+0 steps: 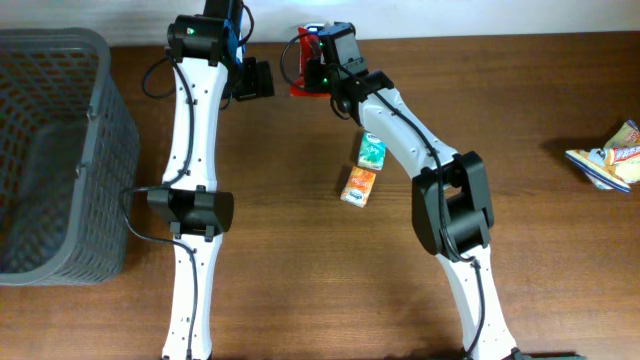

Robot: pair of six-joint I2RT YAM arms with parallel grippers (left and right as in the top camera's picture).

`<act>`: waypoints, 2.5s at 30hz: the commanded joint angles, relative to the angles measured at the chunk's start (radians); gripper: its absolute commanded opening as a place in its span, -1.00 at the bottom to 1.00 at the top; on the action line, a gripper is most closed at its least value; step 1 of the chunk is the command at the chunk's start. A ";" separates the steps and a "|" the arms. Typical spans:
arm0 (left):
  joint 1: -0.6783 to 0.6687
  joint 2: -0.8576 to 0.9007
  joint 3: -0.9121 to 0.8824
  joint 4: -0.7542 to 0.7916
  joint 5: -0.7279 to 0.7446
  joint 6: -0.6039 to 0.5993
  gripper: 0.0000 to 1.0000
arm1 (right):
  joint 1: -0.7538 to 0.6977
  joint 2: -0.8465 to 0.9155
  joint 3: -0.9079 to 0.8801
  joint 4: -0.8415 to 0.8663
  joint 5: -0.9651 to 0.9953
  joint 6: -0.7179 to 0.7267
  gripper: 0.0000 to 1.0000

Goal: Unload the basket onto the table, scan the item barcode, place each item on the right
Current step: 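Carry the red snack bag to the right table edge and release, then reach the right gripper to the Kleenex tissue pack and grasp it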

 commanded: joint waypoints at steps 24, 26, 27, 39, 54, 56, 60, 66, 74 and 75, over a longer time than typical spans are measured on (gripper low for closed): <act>-0.003 -0.003 0.004 -0.001 -0.007 0.005 0.98 | -0.827 -0.027 0.331 -1.144 0.123 0.044 -0.62; -0.003 -0.003 0.004 -0.001 -0.007 0.005 0.98 | -0.863 -0.028 0.206 -1.076 0.128 0.007 -0.05; -0.003 -0.003 0.004 -0.001 -0.007 0.005 0.98 | -0.876 -0.028 0.166 -1.056 0.127 0.007 0.21; -0.003 -0.003 0.004 -0.001 -0.007 0.005 0.98 | -0.726 -0.201 0.142 -1.132 -0.406 -0.308 0.44; -0.003 -0.003 0.004 -0.001 -0.007 0.005 0.99 | -0.062 -0.174 -0.149 -0.688 -0.003 0.083 -0.15; -0.003 -0.003 0.004 -0.001 -0.007 0.005 0.98 | 0.026 -0.174 -0.155 -0.672 0.185 0.134 -0.17; -0.003 -0.003 0.004 -0.001 -0.007 0.005 0.98 | 0.096 -0.172 -0.208 -0.649 0.409 0.256 -0.20; -0.003 -0.003 0.004 -0.001 -0.007 0.005 0.98 | 0.095 -0.162 -0.378 -0.476 0.430 0.255 -0.21; -0.003 -0.003 0.004 -0.001 -0.007 0.005 0.98 | 0.094 -0.155 -0.379 -0.470 0.467 0.255 -0.32; -0.003 -0.003 0.004 -0.001 -0.007 0.005 0.98 | 0.094 -0.147 -0.379 -0.467 0.467 0.255 -0.38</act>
